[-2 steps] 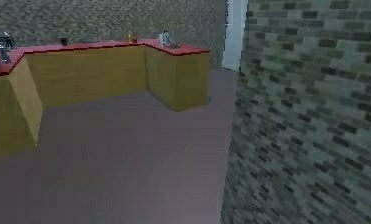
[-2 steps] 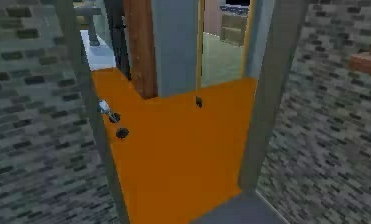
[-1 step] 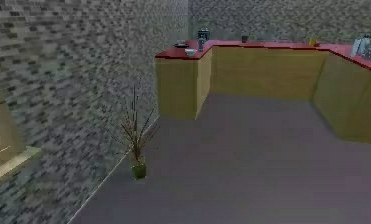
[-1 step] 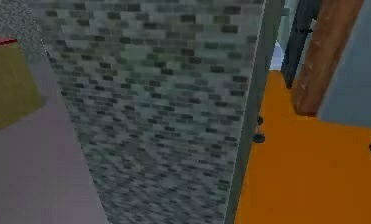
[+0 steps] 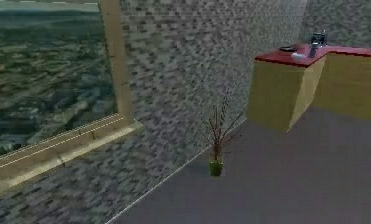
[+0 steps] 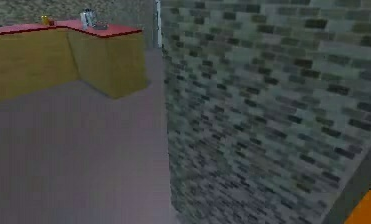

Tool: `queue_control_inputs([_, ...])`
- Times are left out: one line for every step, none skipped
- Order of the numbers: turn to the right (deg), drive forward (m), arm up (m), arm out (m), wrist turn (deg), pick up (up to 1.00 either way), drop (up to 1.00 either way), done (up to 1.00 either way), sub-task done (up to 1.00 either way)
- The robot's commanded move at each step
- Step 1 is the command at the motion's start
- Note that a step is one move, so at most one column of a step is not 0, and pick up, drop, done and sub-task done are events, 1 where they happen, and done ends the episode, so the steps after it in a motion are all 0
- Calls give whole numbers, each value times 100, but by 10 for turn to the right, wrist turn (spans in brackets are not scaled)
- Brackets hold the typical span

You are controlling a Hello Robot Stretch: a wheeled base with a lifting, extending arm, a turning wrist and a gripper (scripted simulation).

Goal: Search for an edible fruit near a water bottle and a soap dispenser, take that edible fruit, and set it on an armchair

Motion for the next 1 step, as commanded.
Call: queue_control_inputs([0, 20, 0, 0, 0, 0, 0, 0, 0])
